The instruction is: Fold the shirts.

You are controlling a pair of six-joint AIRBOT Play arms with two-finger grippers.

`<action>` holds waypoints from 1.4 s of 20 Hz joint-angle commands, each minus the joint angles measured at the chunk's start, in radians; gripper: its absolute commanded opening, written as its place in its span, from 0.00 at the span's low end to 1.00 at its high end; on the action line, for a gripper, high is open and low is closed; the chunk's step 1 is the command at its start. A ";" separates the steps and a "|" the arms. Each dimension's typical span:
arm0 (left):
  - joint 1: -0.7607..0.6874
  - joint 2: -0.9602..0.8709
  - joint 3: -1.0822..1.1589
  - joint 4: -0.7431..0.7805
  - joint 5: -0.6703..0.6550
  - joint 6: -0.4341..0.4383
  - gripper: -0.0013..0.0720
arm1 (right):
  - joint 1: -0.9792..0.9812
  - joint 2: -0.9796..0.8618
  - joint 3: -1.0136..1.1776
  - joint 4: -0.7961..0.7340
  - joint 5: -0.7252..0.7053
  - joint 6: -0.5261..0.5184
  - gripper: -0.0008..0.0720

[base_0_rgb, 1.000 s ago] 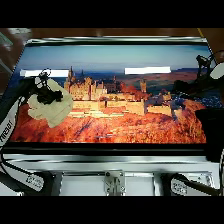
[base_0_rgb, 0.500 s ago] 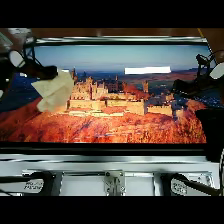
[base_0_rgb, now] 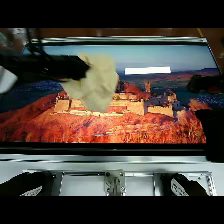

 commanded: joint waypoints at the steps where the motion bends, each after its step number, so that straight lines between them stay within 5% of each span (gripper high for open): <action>1: -0.176 -0.091 -0.146 -0.007 0.125 -0.167 0.08 | -0.001 0.093 0.000 -0.117 0.128 -0.029 0.80; 4: -0.274 -0.252 -0.214 -0.135 0.218 -0.199 0.13 | -0.001 0.093 -0.027 -0.094 0.189 -0.020 0.92; 6: -0.292 -0.327 -0.214 -0.278 0.227 -0.146 0.97 | -0.001 0.085 -0.070 -0.078 0.212 -0.013 0.92; 12: -0.043 -0.269 -0.224 -0.240 -0.215 0.074 0.99 | -0.001 0.021 -0.212 -0.075 0.240 -0.049 0.92; 15: 0.120 -0.199 -0.327 -0.258 -0.307 0.123 0.99 | -0.001 -0.055 -0.273 -0.008 0.233 -0.061 0.92; 20: 0.221 -0.183 -0.616 -0.482 -0.066 0.124 0.99 | -0.001 -0.241 -0.340 0.304 0.233 -0.131 0.92; 24: 0.191 -0.273 -0.635 -0.615 0.172 0.124 0.99 | -0.001 -0.306 -0.340 0.331 0.232 -0.147 0.92; 28: 0.193 -0.383 -0.610 -0.632 0.215 0.142 0.99 | -0.001 -0.306 -0.340 0.338 0.265 -0.145 0.92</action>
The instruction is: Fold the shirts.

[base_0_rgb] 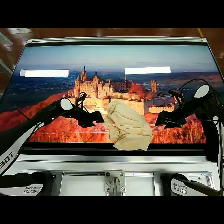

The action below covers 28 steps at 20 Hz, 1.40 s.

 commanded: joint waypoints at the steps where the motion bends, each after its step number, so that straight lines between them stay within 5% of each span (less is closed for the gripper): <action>1: 0.000 -0.082 0.023 -0.045 0.074 0.028 0.99 | 0.000 -0.014 -0.002 0.026 0.034 -0.006 0.92; 16: -0.071 -0.242 0.170 -0.171 0.079 0.066 0.99 | 0.000 -0.014 -0.182 0.146 -0.048 -0.063 0.92; 20: -0.064 -0.248 0.169 -0.141 0.026 0.067 0.37 | 0.000 -0.014 -0.182 0.146 -0.048 -0.063 0.92; 23: -0.055 -0.246 0.170 -0.141 0.023 0.088 0.08 | 0.000 -0.014 -0.182 0.146 -0.064 -0.062 0.92; 28: -0.053 -0.227 0.170 -0.141 0.024 0.089 0.08 | 0.113 -0.034 -0.183 0.109 -0.180 -0.050 0.92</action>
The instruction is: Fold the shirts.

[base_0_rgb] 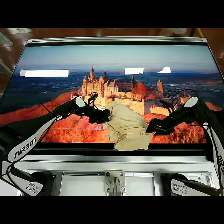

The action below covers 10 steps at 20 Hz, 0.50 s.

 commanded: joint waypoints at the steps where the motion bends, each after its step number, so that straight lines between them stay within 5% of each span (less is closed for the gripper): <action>1: 0.002 0.018 0.001 -0.002 -0.004 0.014 0.08 | 0.109 -0.027 -0.001 -0.064 -0.125 0.051 0.90; 2: 0.002 0.029 0.001 -0.002 -0.004 0.024 0.08 | 0.152 -0.043 -0.001 -0.099 -0.169 0.104 0.82; 4: 0.009 0.069 0.001 0.019 -0.001 0.033 0.08 | 0.211 -0.055 0.001 -0.136 -0.195 0.134 0.20; 5: 0.014 0.099 0.001 0.055 0.001 0.043 0.07 | 0.223 -0.051 0.008 -0.154 -0.182 0.135 0.11; 10: 0.068 0.388 0.082 0.282 -0.005 0.041 0.07 | 0.224 0.096 0.219 -0.383 -0.023 0.106 0.10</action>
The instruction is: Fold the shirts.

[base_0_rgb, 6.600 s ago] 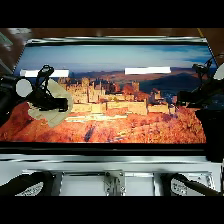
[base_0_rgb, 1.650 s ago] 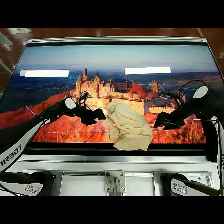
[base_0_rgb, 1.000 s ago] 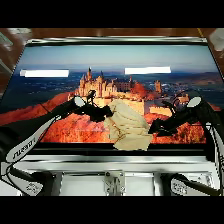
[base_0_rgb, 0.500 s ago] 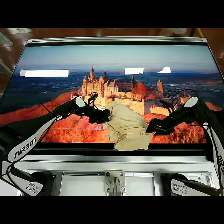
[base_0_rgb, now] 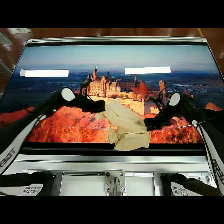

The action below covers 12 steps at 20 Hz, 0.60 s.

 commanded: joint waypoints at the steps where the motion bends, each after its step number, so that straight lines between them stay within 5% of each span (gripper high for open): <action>1: 0.039 0.219 0.081 0.136 0.005 0.016 0.07 | 0.014 0.140 0.192 -0.206 0.082 -0.016 0.10; 6: 0.055 0.584 0.292 0.199 0.012 0.108 0.07 | 0.019 0.426 0.584 -0.284 -0.014 -0.035 0.10; 12: 0.021 0.802 0.323 0.183 0.035 0.053 0.07 | 0.019 0.590 0.762 -0.025 -0.066 -0.027 0.10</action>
